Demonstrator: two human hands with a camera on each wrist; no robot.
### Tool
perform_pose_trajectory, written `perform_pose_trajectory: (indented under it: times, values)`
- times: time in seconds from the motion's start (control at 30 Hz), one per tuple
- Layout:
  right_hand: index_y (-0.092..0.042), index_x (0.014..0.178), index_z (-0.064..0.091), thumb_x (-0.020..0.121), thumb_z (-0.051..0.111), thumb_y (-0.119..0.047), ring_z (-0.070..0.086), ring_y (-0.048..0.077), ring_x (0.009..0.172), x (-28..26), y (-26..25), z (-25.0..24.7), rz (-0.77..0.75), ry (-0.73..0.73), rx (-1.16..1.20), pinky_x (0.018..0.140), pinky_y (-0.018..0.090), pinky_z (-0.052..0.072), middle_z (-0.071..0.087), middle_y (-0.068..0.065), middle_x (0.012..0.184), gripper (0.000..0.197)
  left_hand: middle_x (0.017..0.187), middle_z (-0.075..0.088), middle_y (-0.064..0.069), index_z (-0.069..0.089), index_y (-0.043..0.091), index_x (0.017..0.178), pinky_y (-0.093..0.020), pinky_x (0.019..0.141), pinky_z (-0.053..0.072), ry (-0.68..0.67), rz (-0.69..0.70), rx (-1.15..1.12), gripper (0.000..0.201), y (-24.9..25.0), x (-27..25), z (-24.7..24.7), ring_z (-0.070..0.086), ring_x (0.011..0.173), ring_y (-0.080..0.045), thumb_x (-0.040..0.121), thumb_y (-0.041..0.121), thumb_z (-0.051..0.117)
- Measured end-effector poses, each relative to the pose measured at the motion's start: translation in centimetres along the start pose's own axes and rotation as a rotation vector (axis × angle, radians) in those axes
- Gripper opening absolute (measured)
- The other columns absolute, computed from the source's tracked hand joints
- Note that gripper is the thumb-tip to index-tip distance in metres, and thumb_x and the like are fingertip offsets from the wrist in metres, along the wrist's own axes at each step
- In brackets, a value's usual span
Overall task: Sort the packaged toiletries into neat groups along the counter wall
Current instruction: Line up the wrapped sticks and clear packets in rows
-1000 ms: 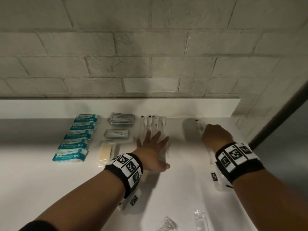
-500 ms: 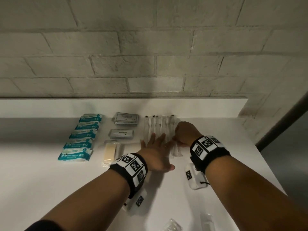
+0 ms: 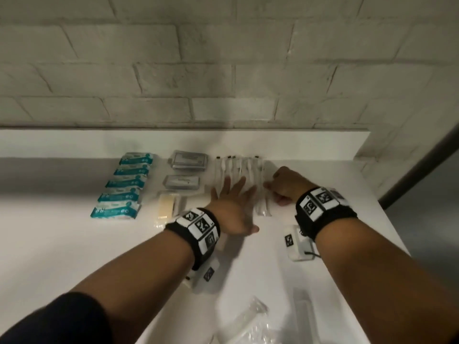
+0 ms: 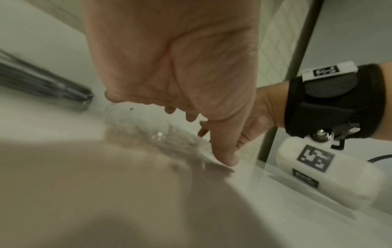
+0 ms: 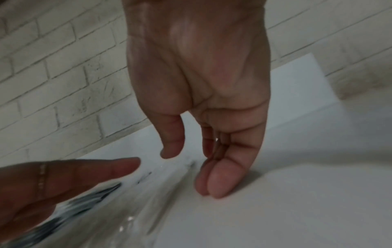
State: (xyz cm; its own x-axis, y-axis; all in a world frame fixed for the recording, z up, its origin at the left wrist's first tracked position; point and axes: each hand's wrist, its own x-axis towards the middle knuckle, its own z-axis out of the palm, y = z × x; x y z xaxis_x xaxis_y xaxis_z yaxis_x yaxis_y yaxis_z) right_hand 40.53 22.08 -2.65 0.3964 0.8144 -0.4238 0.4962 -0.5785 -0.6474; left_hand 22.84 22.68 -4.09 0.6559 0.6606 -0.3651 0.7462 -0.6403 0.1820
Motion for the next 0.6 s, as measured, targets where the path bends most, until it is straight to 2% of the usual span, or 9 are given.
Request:
perform_pose_trajectory:
  times: [0.07,0.13,0.2,0.27,0.33,0.4,0.47,0.53,0.6]
  values:
    - [-0.001,0.096,0.053,0.091,0.063,-0.022,0.061,0.029,0.061,-1.1,1.6,-0.9,0.050,-0.047,0.034,0.062,0.040,0.058,0.062,0.021,0.073,0.023,0.162,-0.008,-0.002,0.001,0.032,0.153,-0.058,0.116,-0.002,0.091,0.049,0.000,0.102,0.3,-1.2,0.1,-0.014,0.147,-0.034,0.075,0.068,0.058]
    - [-0.005,0.098,0.053,0.090,0.062,-0.023,0.052,0.021,0.052,-2.6,3.2,-2.0,0.079,-0.122,0.050,0.051,0.030,0.049,0.054,0.012,0.068,0.022,0.160,0.014,-0.007,0.019,0.026,0.152,-0.050,0.118,0.015,0.177,0.103,-0.002,0.093,0.6,-2.9,-0.1,0.011,0.147,-0.034,0.078,0.065,0.058]
    - [-0.009,0.093,0.055,0.089,0.064,-0.024,0.047,0.017,0.052,-4.8,5.5,-2.7,0.086,-0.194,0.005,0.050,0.027,0.043,0.053,0.011,0.073,0.018,0.143,0.040,-0.006,0.040,0.023,0.141,-0.043,0.108,0.035,0.207,0.127,-0.064,0.071,1.1,-5.1,0.3,0.038,0.132,-0.029,0.082,0.057,0.058]
    - [-0.010,0.078,0.055,0.085,0.069,-0.028,0.045,0.019,0.055,-7.4,7.6,-3.0,0.074,-0.239,-0.045,0.051,0.026,0.041,0.052,0.014,0.073,0.024,0.118,0.051,0.001,0.053,0.026,0.116,-0.036,0.092,0.044,0.149,0.083,-0.115,0.042,2.0,-7.9,1.1,0.052,0.111,-0.022,0.084,0.052,0.056]
    - [-0.010,0.061,0.050,0.079,0.069,-0.042,0.044,0.022,0.050,-10.6,8.7,-2.8,0.027,-0.268,-0.222,0.054,0.027,0.041,0.051,0.013,0.062,0.041,0.101,0.053,0.006,0.048,0.028,0.093,-0.032,0.074,0.042,0.037,0.046,-0.058,0.034,3.3,-10.7,2.1,0.054,0.091,-0.017,0.082,0.060,0.052]
    - [-0.010,0.058,0.047,0.077,0.062,-0.058,0.048,0.020,0.048,-14.5,8.8,-2.3,-0.022,-0.216,-0.579,0.058,0.027,0.043,0.053,0.005,0.056,0.054,0.094,0.053,0.008,0.045,0.027,0.092,-0.031,0.068,0.040,-0.053,0.037,0.006,0.044,4.5,-13.1,3.2,0.053,0.084,-0.015,0.078,0.068,0.052]
    - [-0.011,0.077,0.057,0.078,0.055,-0.067,0.056,0.019,0.064,-18.1,8.7,-1.0,-0.050,-0.201,-0.816,0.061,0.028,0.044,0.062,0.001,0.074,0.056,0.094,0.052,0.008,0.046,0.024,0.102,-0.031,0.070,0.043,-0.069,0.006,0.016,0.050,5.4,-14.6,4.1,0.053,0.084,-0.016,0.075,0.063,0.062]
    - [-0.012,0.103,0.062,0.078,0.055,-0.070,0.060,0.022,0.086,-21.3,8.5,0.8,-0.045,-0.264,-0.900,0.074,0.031,0.048,0.066,0.002,0.100,0.063,0.096,0.052,0.007,0.046,0.021,0.109,-0.030,0.072,0.044,-0.058,-0.038,-0.009,0.051,6.1,-15.4,4.7,0.053,0.086,-0.016,0.075,0.051,0.070]
    - [-0.012,0.109,0.062,0.078,0.062,-0.063,0.059,0.023,0.090,-22.9,8.2,2.3,-0.064,-0.267,-0.905,0.080,0.031,0.048,0.066,0.003,0.103,0.060,0.094,0.051,0.008,0.048,0.019,0.113,-0.027,0.070,0.042,-0.084,-0.069,-0.076,0.048,6.6,-15.6,4.7,0.052,0.086,-0.016,0.077,0.041,0.071]
